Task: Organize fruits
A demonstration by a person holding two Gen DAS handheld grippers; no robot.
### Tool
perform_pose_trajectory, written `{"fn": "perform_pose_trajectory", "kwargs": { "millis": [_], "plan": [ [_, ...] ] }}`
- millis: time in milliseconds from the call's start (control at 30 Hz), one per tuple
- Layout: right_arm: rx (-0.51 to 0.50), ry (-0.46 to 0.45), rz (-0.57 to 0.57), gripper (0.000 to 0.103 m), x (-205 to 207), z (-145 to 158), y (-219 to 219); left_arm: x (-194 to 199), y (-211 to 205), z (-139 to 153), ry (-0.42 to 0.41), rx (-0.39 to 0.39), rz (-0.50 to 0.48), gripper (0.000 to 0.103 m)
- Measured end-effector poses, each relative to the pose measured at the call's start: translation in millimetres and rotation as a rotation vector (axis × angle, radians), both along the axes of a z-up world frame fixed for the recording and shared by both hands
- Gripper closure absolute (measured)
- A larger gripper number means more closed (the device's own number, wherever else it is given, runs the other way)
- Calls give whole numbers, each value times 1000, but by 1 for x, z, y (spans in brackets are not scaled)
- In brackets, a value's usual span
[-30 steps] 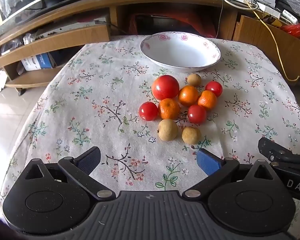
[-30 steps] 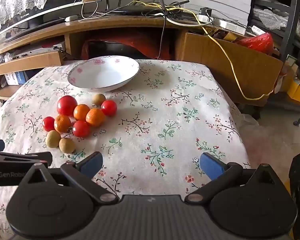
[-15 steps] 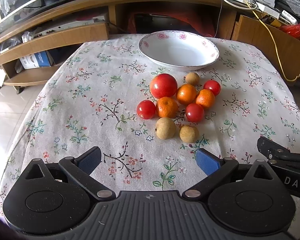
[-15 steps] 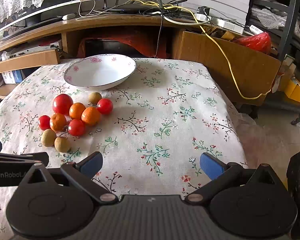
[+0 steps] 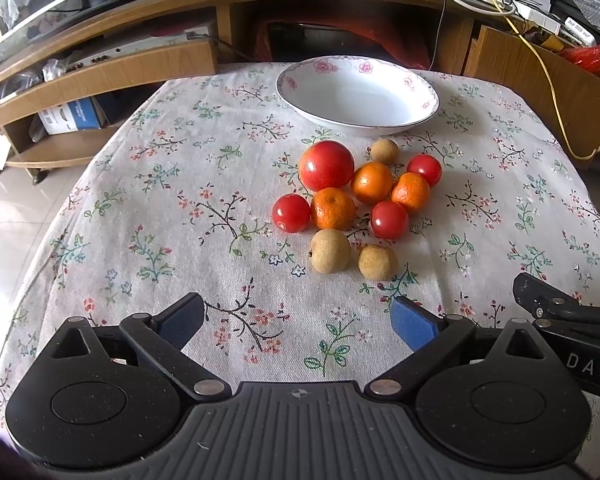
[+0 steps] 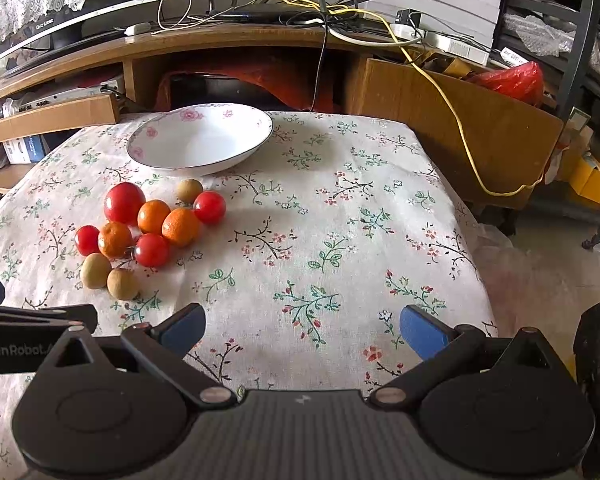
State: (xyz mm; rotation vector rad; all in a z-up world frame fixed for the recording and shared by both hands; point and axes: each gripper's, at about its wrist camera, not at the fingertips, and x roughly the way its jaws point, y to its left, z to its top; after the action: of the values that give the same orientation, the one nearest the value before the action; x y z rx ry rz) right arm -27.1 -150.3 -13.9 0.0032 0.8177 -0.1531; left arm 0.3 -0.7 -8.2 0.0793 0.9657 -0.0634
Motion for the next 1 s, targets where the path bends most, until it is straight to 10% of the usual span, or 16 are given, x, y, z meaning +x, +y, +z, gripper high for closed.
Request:
{"fn": "perform_pose_trajectory", "kwargs": {
  "millis": [1000],
  "plan": [
    [4, 15, -1, 6, 1, -5, 1, 1, -2, -2, 18, 7, -7, 6]
  ]
}}
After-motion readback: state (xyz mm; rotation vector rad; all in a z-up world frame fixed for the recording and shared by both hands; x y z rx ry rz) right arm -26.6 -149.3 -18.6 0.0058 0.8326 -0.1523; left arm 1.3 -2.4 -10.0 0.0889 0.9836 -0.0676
